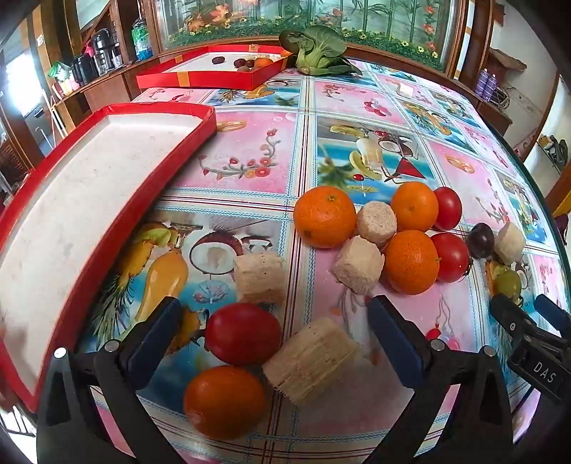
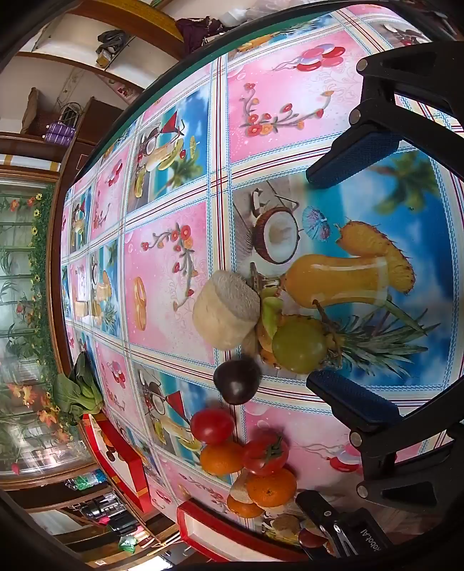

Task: Organize fruits
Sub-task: 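Move both tools toward the fruit pile on the tablecloth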

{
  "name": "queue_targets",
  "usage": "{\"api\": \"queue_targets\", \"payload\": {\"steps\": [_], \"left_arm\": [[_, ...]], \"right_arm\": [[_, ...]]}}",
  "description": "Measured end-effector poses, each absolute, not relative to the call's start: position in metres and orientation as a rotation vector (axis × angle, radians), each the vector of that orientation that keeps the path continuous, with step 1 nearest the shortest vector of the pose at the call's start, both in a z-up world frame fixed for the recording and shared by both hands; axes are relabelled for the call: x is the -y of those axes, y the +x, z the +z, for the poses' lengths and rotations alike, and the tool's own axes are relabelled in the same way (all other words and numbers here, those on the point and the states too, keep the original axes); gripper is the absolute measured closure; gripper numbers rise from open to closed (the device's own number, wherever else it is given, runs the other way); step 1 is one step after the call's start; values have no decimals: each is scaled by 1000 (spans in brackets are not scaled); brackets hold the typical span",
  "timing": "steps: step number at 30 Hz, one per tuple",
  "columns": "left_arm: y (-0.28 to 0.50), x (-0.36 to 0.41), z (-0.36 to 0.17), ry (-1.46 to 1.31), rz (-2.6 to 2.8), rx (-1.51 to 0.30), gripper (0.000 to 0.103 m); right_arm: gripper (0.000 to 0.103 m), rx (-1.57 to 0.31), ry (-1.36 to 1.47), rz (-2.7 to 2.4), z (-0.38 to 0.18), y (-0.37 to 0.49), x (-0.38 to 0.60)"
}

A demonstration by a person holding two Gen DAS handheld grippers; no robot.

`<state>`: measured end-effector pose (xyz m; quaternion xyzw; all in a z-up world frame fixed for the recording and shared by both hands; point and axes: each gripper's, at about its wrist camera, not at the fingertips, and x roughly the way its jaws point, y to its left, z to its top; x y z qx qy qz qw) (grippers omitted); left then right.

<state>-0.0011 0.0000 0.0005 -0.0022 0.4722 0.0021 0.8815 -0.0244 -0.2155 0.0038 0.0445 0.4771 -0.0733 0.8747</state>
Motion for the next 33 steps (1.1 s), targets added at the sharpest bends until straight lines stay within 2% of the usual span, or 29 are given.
{"api": "queue_targets", "payload": {"steps": [25, 33], "left_arm": [[-3, -7, 1, 5, -11, -1016, 0], [-10, -5, 38, 117, -111, -1017, 0]], "right_arm": [[0, -1002, 82, -154, 5, -26, 212], [0, -1017, 112, -92, 34, -49, 213]]}}
